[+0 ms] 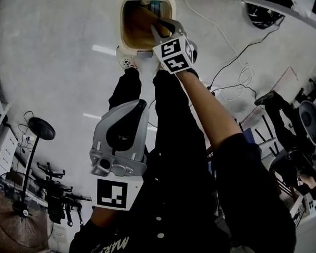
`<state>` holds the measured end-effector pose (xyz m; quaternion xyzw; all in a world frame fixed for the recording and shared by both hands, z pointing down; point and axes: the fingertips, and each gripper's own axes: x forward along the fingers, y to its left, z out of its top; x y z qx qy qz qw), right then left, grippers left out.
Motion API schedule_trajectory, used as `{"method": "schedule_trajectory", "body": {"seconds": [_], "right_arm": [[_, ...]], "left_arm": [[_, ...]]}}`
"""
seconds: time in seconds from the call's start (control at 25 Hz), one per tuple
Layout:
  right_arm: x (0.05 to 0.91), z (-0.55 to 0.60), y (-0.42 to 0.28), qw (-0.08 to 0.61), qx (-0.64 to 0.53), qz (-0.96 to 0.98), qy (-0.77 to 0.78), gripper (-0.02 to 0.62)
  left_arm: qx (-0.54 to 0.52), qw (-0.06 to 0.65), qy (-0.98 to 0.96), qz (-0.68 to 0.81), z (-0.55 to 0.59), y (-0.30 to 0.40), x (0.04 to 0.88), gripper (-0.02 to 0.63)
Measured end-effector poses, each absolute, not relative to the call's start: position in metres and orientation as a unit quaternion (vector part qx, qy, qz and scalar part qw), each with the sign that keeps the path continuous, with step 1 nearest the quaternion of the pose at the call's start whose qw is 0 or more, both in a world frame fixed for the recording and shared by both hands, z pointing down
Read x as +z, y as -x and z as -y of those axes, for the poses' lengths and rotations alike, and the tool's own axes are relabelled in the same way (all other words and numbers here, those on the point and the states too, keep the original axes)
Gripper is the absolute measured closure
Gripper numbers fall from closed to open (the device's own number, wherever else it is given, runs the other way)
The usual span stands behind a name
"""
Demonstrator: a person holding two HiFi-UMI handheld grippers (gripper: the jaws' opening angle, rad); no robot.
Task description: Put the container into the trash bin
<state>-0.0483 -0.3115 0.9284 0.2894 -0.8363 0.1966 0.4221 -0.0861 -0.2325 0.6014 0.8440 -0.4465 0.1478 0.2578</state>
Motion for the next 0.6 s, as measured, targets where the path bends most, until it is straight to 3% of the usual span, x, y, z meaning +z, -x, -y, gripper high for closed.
{"method": "schedule_trajectory", "body": {"seconds": [0.28,0.6], "right_arm": [[0.874,0.314,0.043,0.406,0.175,0.849,-0.291,0.568],[0.801,0.306,0.033,0.387,0.149,0.861,-0.294,0.571]], "left_arm": [[0.138,0.226,-0.853,0.450,0.239,0.080,0.565,0.604],[0.126,0.202,-0.858,0.455,0.233,0.077,0.523,0.604]]}}
